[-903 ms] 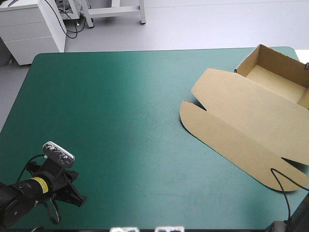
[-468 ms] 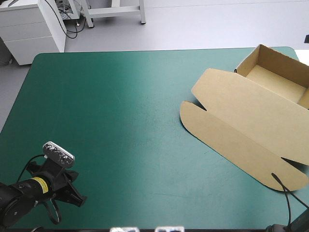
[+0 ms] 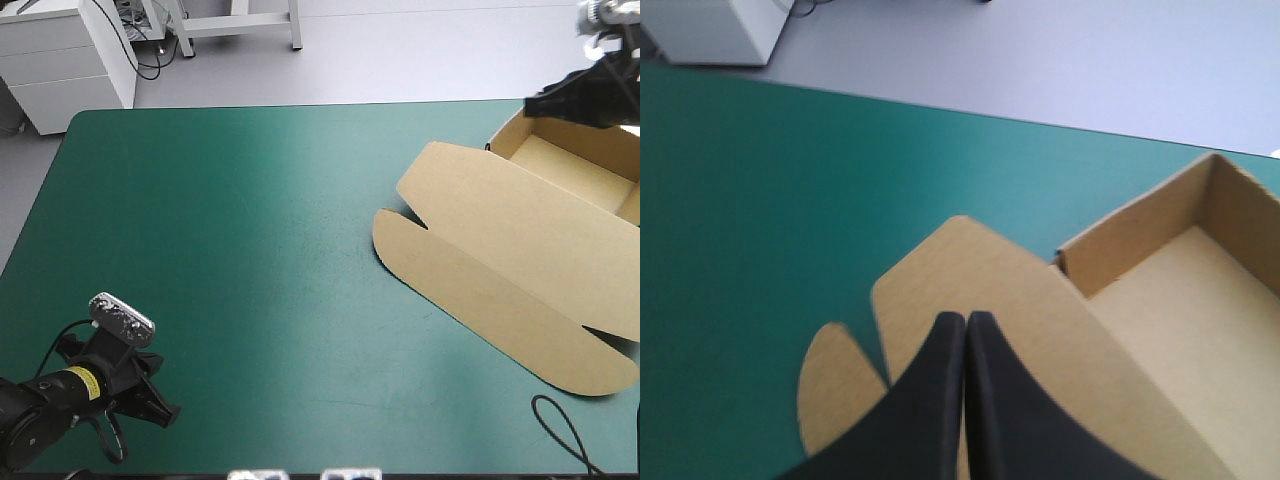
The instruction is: Fold the box
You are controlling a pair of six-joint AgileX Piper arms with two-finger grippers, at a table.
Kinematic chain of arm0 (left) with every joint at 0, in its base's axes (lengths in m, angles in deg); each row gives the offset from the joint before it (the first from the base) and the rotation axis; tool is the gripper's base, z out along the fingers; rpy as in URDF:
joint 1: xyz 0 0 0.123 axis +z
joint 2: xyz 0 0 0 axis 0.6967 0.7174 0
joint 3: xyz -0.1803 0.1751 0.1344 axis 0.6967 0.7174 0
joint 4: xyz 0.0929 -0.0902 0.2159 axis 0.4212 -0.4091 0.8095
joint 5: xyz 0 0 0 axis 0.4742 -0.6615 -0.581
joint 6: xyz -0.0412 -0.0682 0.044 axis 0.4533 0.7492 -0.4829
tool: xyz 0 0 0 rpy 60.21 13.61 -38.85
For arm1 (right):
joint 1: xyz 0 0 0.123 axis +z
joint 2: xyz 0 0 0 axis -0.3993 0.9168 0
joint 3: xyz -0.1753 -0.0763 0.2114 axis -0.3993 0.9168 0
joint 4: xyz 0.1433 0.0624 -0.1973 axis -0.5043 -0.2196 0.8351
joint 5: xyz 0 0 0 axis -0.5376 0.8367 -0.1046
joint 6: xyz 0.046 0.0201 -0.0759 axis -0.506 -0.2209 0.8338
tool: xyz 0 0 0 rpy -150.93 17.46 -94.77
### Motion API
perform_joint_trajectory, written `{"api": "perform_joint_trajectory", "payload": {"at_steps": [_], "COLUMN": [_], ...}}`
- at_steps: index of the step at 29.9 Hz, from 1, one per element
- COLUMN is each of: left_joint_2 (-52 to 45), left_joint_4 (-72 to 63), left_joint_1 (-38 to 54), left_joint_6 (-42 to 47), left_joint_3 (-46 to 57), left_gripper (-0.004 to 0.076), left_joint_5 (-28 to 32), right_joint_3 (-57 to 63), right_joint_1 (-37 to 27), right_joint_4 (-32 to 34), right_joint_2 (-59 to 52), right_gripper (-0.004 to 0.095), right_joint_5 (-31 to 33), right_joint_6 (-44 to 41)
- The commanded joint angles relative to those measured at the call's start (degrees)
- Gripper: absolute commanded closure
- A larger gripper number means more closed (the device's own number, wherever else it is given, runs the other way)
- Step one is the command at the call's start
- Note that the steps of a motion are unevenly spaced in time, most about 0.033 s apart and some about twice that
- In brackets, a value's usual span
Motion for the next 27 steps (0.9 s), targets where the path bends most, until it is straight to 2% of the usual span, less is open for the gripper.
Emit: {"api": "perform_joint_trajectory", "payload": {"at_steps": [1, 5, 10, 20, 27], "left_joint_2": [0.09, 0.09, 0.09, 0.09, 0.09], "left_joint_4": [-0.39, -0.39, -0.39, -0.39, -0.39], "left_joint_1": [-0.04, -0.04, -0.04, -0.04, -0.04], "left_joint_6": [0.54, 0.77, 0.77, 0.87, 2.46], "left_joint_3": [-1.36, -1.36, -1.36, -1.36, -1.27], "left_gripper": [0.0731, 0.0731, 0.0731, 0.0731, 0.0731], "left_joint_5": [3.05, 3.64, 3.93, 5.97, 6.51], "right_joint_3": [3.69, 11.82, 24.11, 51.74, 66.75], "right_joint_1": [9.21, 20.41, 27.03, 27.88, 27.88], "right_joint_4": [6.07, 15.27, 20.01, 20.01, 20.01], "right_joint_2": [-5.34, -9.87, -16.79, -37.21, -52.34], "right_gripper": [0.0921, 0.0921, 0.0921, 0.0921, 0.0921], "right_joint_5": [-0.23, -1.38, -7.87, -19.89, -25.04], "right_joint_6": [0.68, -2.96, -7.73, -9.82, -10.09]}}
